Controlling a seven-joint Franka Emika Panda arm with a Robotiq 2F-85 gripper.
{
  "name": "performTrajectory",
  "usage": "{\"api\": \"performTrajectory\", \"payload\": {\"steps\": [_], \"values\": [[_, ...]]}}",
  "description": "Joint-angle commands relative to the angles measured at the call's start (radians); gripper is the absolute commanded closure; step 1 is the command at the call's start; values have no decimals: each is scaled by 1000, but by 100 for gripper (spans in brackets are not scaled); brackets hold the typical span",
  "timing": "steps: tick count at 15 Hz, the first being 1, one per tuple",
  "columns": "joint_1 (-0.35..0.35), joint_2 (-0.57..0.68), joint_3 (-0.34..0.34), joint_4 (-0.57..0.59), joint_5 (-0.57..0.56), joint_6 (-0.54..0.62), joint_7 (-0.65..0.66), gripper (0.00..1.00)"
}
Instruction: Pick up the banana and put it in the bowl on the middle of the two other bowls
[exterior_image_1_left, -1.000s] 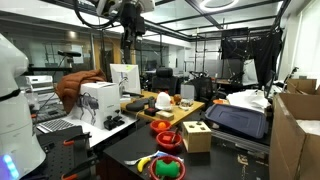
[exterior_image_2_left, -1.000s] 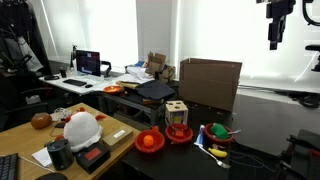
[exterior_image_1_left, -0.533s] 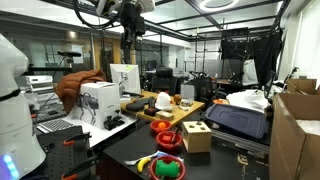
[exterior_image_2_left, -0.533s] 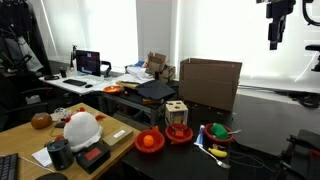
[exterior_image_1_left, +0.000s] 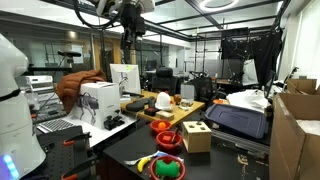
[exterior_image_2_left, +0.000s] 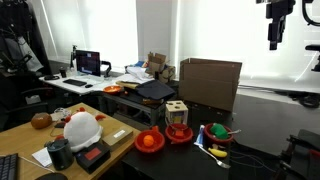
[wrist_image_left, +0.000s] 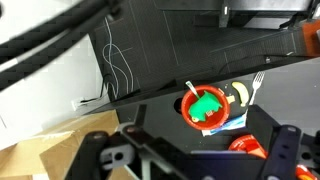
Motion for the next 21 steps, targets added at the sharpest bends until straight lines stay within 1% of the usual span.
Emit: {"api": "performTrajectory", "payload": {"steps": [1, 4, 7, 11, 16, 21], "values": [[26, 48, -14, 27, 0, 23, 12, 0], [47, 98, -18, 38, 27, 86, -5, 0], [67, 149, -21, 38, 62, 173, -19, 0], [99, 215, -29, 28, 166, 280, -59, 0], [129, 323, -38, 37, 321, 402, -164, 0], [141, 468, -21, 68, 406, 492, -265, 0]]}}
